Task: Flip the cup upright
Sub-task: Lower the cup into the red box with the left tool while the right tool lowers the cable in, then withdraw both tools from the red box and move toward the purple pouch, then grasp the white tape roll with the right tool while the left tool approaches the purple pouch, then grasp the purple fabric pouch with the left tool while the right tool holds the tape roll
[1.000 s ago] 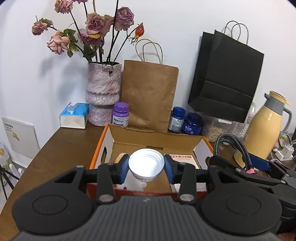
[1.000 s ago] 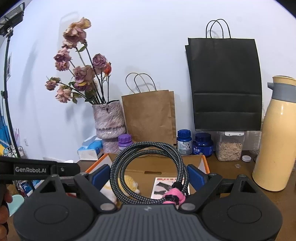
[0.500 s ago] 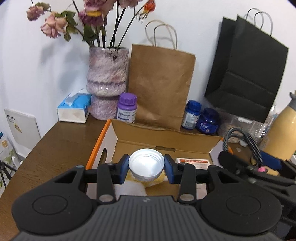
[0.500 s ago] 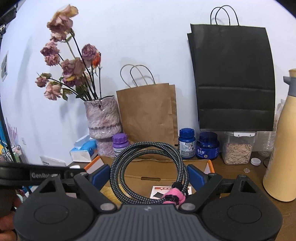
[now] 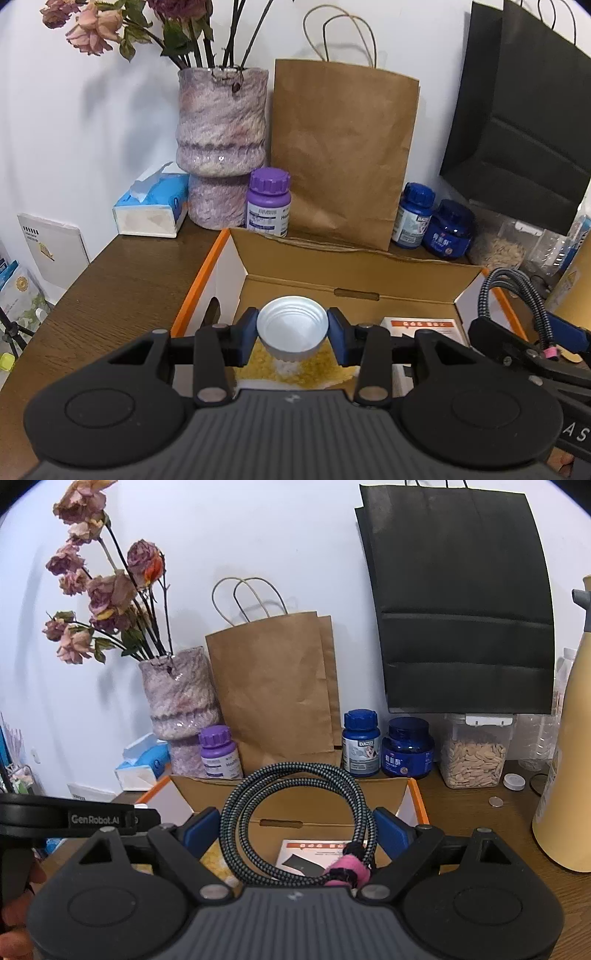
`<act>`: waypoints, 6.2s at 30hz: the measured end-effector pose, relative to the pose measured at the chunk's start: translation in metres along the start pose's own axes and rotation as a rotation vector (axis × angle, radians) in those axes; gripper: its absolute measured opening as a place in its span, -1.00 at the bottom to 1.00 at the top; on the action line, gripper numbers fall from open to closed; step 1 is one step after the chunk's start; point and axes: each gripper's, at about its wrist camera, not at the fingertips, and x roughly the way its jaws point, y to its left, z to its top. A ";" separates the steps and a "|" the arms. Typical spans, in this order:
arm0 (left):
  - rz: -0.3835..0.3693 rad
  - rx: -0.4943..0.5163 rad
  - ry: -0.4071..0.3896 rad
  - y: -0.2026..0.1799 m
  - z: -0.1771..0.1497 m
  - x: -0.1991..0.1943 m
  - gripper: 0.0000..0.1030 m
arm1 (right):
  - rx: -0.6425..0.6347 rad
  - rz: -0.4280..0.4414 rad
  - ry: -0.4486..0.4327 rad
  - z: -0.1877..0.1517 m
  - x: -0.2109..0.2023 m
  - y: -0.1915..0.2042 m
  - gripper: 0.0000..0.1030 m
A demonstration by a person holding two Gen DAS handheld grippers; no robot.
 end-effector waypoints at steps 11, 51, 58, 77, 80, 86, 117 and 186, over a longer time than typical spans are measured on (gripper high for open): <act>0.014 0.001 0.033 0.004 -0.003 0.015 -0.07 | -0.009 -0.036 0.001 -0.009 0.014 -0.001 0.73; 0.027 -0.004 -0.077 0.030 -0.020 -0.068 1.00 | -0.031 -0.007 -0.042 0.001 -0.049 0.008 1.00; 0.016 0.003 -0.096 0.043 -0.034 -0.099 1.00 | -0.069 -0.005 -0.067 -0.007 -0.076 0.015 1.00; -0.034 0.026 -0.118 0.083 -0.088 -0.173 1.00 | -0.113 0.002 -0.123 -0.054 -0.162 0.051 1.00; -0.042 0.020 -0.119 0.093 -0.100 -0.184 1.00 | -0.118 0.007 -0.121 -0.066 -0.175 0.057 1.00; -0.035 0.023 -0.132 0.110 -0.122 -0.203 1.00 | -0.131 0.022 -0.112 -0.086 -0.197 0.071 1.00; -0.028 -0.024 -0.135 0.144 -0.226 -0.240 1.00 | -0.142 0.084 0.001 -0.174 -0.243 0.096 1.00; -0.038 -0.003 -0.023 0.086 -0.222 -0.210 1.00 | -0.091 0.159 0.011 -0.167 -0.240 0.033 0.01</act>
